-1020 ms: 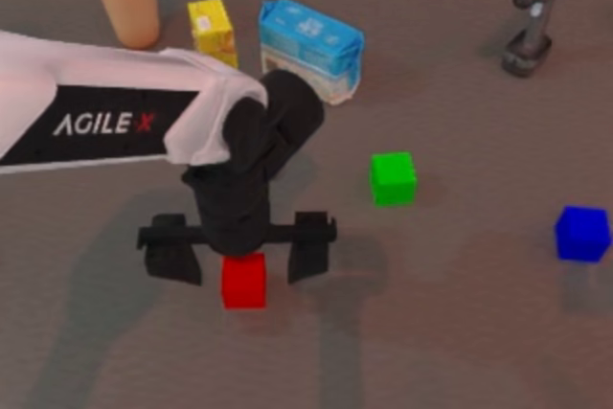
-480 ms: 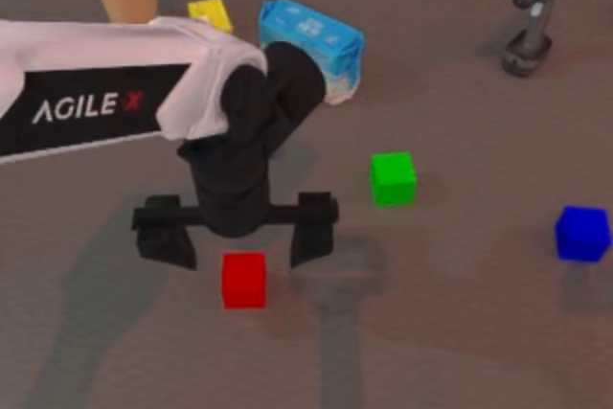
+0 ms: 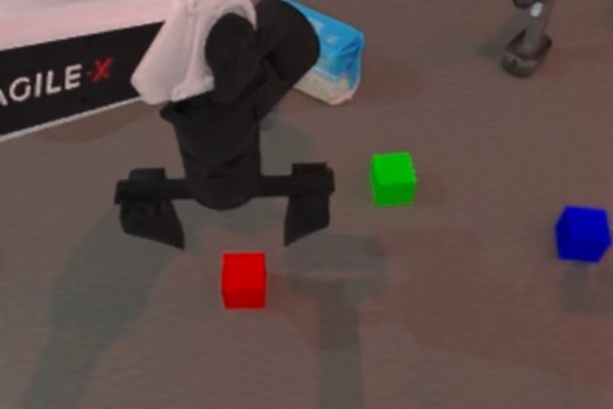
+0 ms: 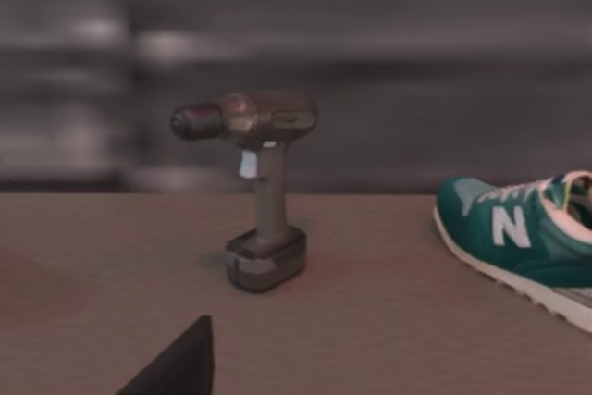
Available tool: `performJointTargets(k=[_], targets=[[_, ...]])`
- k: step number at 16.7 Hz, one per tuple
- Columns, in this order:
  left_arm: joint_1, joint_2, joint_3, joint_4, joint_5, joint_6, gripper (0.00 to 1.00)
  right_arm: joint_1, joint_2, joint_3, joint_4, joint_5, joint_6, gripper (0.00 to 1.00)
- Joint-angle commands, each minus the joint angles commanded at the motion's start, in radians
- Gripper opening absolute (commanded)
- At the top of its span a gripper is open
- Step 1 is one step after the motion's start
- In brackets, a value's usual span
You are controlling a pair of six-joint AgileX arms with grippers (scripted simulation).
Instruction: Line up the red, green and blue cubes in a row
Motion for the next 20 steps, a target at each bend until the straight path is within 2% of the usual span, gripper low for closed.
performJointTargets(k=[5,9,14,20], targets=[[0.009,-0.027,-0.031,0.021,-0.002,0.003,1.00,0.012,0.047,0.033,-0.034,0.000,0.004,1.00],[0.070,-0.156,-0.139,0.096,-0.007,0.013,1.00,0.051,0.239,0.154,-0.168,0.006,0.022,1.00],[0.191,-0.448,-0.360,0.246,-0.013,0.048,1.00,0.123,0.646,0.395,-0.444,0.026,0.066,1.00],[0.360,-0.906,-0.706,0.479,-0.014,0.152,1.00,0.231,1.270,0.779,-0.847,0.054,0.144,1.00]])
